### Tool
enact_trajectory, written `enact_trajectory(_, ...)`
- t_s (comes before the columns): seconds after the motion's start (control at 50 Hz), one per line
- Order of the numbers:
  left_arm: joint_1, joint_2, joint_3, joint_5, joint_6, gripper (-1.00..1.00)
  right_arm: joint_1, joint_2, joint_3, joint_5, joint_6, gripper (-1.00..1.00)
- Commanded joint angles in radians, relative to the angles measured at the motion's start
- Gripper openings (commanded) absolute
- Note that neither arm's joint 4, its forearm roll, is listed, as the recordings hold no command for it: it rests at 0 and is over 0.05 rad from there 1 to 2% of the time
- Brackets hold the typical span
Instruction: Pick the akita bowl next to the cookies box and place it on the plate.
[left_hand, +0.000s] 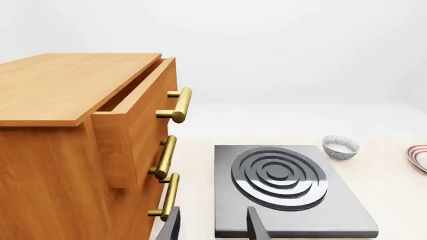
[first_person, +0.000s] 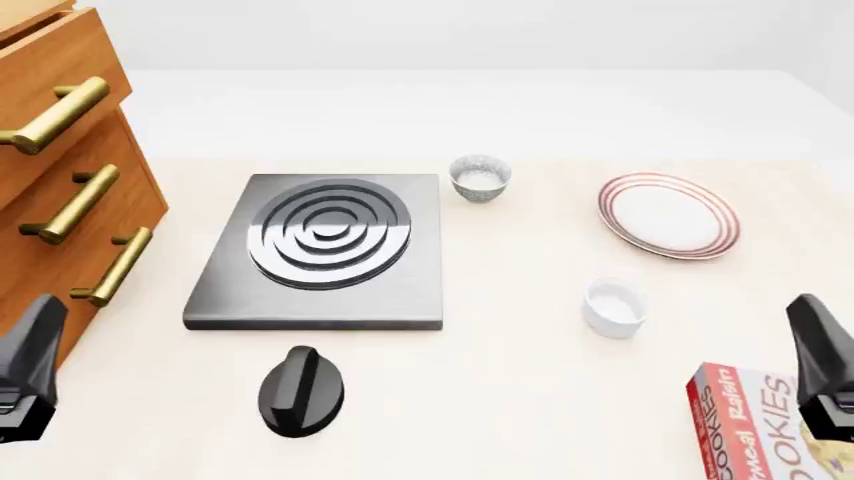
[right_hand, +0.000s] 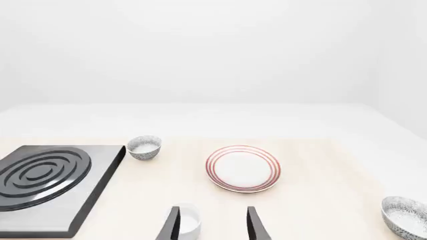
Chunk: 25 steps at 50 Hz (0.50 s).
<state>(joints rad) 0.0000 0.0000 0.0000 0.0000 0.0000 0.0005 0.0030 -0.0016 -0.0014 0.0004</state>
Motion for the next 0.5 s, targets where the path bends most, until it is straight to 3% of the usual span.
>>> enact_trajectory(0.02, 0.000, 0.000, 0.000, 0.000, 0.000, 1.00, 0.002, 0.021, -0.003, -0.013, -0.004, 1.00)
enact_trajectory(0.2, 0.000, 0.000, 0.000, 0.000, 0.000, 1.00, -0.001, 0.083, -0.013, -0.043, -0.027, 1.00)
enact_trajectory(0.26, 0.000, 0.000, 0.000, 0.000, 0.000, 1.00, -0.022, 0.093, -0.027, -0.031, -0.017, 1.00)
enact_trajectory(0.36, 0.000, 0.000, 0.000, 0.000, 0.000, 1.00, -0.031, 0.221, -0.033, -0.091, 0.010, 1.00)
enact_trajectory(0.5, 0.000, 0.000, 0.000, 0.000, 0.000, 1.00, -0.056, 0.229, -0.103, -0.012, -0.008, 1.00)
